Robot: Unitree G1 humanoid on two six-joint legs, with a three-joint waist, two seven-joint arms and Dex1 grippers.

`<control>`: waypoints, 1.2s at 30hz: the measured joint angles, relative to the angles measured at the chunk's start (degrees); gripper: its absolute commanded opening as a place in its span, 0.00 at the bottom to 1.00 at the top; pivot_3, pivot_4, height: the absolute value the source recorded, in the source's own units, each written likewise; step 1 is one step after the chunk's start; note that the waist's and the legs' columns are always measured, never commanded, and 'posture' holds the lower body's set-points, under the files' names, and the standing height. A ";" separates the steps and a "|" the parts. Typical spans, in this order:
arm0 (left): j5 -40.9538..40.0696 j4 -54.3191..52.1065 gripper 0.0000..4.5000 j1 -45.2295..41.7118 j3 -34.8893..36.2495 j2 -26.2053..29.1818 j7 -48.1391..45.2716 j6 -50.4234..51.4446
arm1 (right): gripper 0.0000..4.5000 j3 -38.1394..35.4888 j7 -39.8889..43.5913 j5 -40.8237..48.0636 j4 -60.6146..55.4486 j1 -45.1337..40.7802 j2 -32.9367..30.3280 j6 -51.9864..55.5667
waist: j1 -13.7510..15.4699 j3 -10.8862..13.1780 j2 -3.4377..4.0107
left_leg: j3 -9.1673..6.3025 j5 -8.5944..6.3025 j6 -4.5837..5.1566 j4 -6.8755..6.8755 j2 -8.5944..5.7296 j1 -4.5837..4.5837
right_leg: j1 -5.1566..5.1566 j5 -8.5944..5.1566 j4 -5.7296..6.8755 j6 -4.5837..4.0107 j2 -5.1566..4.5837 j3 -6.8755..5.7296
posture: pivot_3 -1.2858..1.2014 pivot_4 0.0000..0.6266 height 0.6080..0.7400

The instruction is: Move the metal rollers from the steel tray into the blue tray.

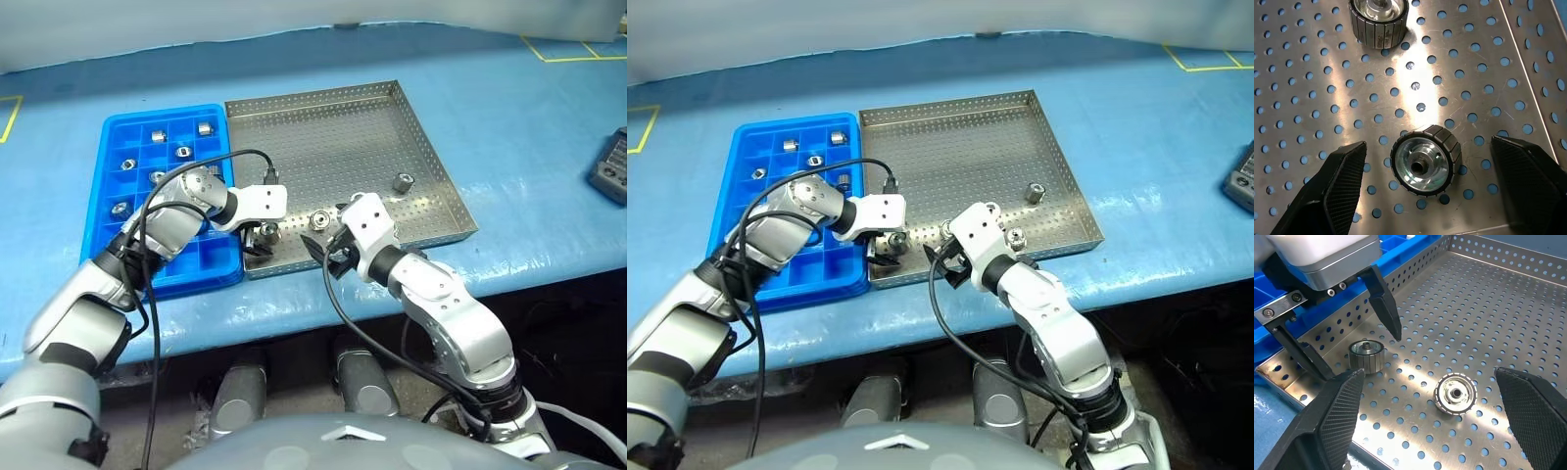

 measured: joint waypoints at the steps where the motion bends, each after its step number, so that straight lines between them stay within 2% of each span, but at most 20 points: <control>1: 0.59 0.39 0.87 -0.04 0.24 -0.46 0.46 -0.10 | 1.00 0.01 -0.03 -0.02 0.00 -0.18 0.07 -0.01 | 0.03 -0.02 0.03 | 0.00 0.00 0.00 0.04 0.00 0.01 | 0.02 0.01 0.01 0.02 0.00 0.00 | 0.47 0.24 1.00; 7: 1.73 1.04 0.43 -0.02 0.92 -1.26 0.69 0.03 | 1.00 0.03 -0.27 -0.30 0.16 -0.28 0.23 -0.45 | 0.04 -0.03 0.05 | 0.00 0.02 0.03 0.27 0.00 0.01 | 0.12 0.09 0.01 0.15 0.01 0.00 | 0.48 0.24 1.00; 8: 1.80 1.04 0.40 -0.02 0.97 -1.22 0.55 0.08 | 1.00 0.03 -0.36 -0.31 0.23 -0.30 0.33 -0.76 | 0.02 -0.03 0.05 | 0.00 0.02 0.04 0.30 0.00 0.01 | 0.14 0.10 0.01 0.16 0.01 0.00 | 0.48 0.24 1.00; 14: 1.23 -1.11 0.40 1.47 2.19 -0.52 -0.94 1.18 | 1.00 0.05 -0.74 -0.57 1.08 -1.08 0.82 -1.03 | -0.13 -0.03 0.05 | -0.01 0.01 0.04 0.33 0.00 0.00 | 0.14 0.12 0.02 0.17 0.01 0.01 | 0.48 0.24 1.00; 17: -1.72 -4.31 0.40 5.16 8.65 -2.85 3.75 5.73 | 1.00 0.36 -1.03 -1.00 1.62 -1.61 1.20 -1.20 | 0.00 -0.02 0.04 | -0.05 0.01 0.06 0.36 -0.01 -0.09 | 0.10 0.12 0.01 0.17 0.00 0.01 | 0.49 0.24 1.00; 19: -3.92 -7.96 0.40 7.82 15.92 -6.74 10.97 9.44 | 1.00 0.96 -1.06 -1.15 2.10 -1.84 1.51 -1.31 | 0.25 -0.01 0.03 | -0.10 0.00 0.07 0.43 -0.02 -0.16 | 0.09 0.13 0.00 0.17 0.00 -0.01 | 0.49 0.24 1.00; 20: -4.98 -11.77 0.40 10.29 22.52 -10.67 17.33 11.77 | 1.00 1.37 -1.09 -1.22 2.33 -2.05 1.93 -1.39 | 0.27 -0.02 0.03 | -0.09 -0.02 0.09 0.46 -0.03 -0.16 | 0.09 0.15 0.00 0.18 -0.02 0.00 | 0.49 0.24 1.00; 22: -5.98 -18.58 0.40 13.76 30.46 -15.28 26.85 13.89 | 1.00 1.79 -1.13 -1.29 2.54 -2.62 2.50 -1.57 | 0.20 -0.01 0.03 | -0.05 -0.03 0.09 0.48 -0.01 -0.13 | 0.10 0.20 -0.01 0.12 -0.03 0.01 | 0.51 0.24 1.00; 24: -5.51 -26.47 0.40 19.24 36.31 -18.11 34.75 15.21 | 1.00 1.80 -1.28 -1.55 2.82 -3.03 2.93 -2.27 | 0.14 -0.03 0.05 | 0.04 -0.03 0.09 0.44 0.01 -0.03 | 0.10 0.23 0.00 0.08 -0.05 0.05 | 0.51 0.24 1.00; 27: -4.55 -35.40 0.40 27.64 41.42 -20.71 42.41 19.36 | 1.00 1.65 -2.53 -2.58 5.52 -3.79 4.17 -3.57 | 0.99 -0.03 0.04 | 0.04 -0.02 0.07 0.46 0.01 -0.01 | 0.11 0.26 0.03 0.05 -0.04 0.03 | 0.53 0.24 1.00; 31: -1.04 -45.03 0.40 36.48 43.45 -26.32 52.68 23.76 | 1.00 1.85 -4.18 -3.84 10.36 -5.63 7.41 -6.31 | 3.19 0.00 0.00 | -0.06 -0.02 0.07 0.73 -0.03 -0.04 | 0.31 0.37 -0.04 0.14 -0.02 -0.06 | 0.55 0.24 1.00; 36: 2.08 -49.85 0.40 41.93 44.81 -27.32 59.60 25.09 | 1.00 2.76 -4.39 -4.59 12.04 -6.85 8.99 -10.23 | 4.78 -0.01 -0.01 | -0.08 -0.01 0.08 0.89 -0.05 0.15 | 0.62 0.27 -0.15 -0.01 -0.02 -0.10 | 0.56 0.24 1.00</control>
